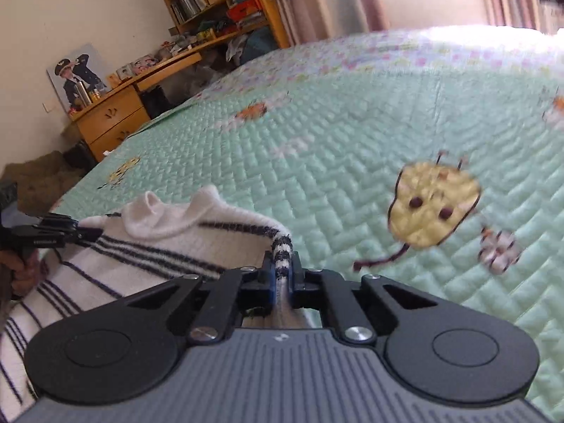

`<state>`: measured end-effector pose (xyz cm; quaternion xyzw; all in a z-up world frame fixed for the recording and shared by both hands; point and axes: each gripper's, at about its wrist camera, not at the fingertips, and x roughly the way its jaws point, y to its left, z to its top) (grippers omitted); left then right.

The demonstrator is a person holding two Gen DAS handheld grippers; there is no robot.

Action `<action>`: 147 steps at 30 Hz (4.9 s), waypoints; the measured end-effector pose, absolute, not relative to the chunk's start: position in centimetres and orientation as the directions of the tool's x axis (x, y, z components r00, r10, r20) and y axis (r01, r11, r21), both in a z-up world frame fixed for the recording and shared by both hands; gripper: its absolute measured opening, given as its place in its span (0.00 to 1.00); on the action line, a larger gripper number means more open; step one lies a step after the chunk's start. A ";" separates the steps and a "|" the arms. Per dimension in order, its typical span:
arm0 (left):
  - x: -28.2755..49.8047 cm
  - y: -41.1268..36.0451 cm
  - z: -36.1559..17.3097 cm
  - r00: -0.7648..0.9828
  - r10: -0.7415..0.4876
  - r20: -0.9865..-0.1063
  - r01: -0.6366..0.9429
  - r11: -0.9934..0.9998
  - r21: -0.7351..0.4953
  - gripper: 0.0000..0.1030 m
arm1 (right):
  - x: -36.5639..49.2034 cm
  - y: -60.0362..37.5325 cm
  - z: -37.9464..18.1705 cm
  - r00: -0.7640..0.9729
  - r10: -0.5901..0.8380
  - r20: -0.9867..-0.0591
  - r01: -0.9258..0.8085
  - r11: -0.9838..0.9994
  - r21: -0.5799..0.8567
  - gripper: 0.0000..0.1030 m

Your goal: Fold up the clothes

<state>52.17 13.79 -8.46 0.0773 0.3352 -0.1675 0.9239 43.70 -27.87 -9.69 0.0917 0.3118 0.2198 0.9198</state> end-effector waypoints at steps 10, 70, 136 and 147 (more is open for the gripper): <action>63.5 5.4 -3.6 0.840 0.023 -0.542 0.209 0.909 0.362 0.22 | 48.2 -33.6 -1.3 0.878 0.161 -0.451 -0.179 0.984 0.004 0.08; 8.2 14.0 -5.8 0.767 -0.260 -0.586 0.150 0.962 -0.230 0.94 | -0.4 -39.6 -7.0 0.921 0.059 -0.385 0.183 0.807 0.561 0.47; 4.9 11.3 -10.0 0.834 -0.048 -0.549 0.327 0.845 0.423 0.96 | -1.8 -14.2 -12.2 0.930 -0.074 -0.360 -0.099 0.893 -0.439 0.59; 6.1 11.0 -10.4 0.843 -0.036 -0.537 0.311 0.848 0.430 0.96 | -0.2 -13.0 -13.0 0.941 -0.086 -0.329 -0.084 0.879 -0.469 0.60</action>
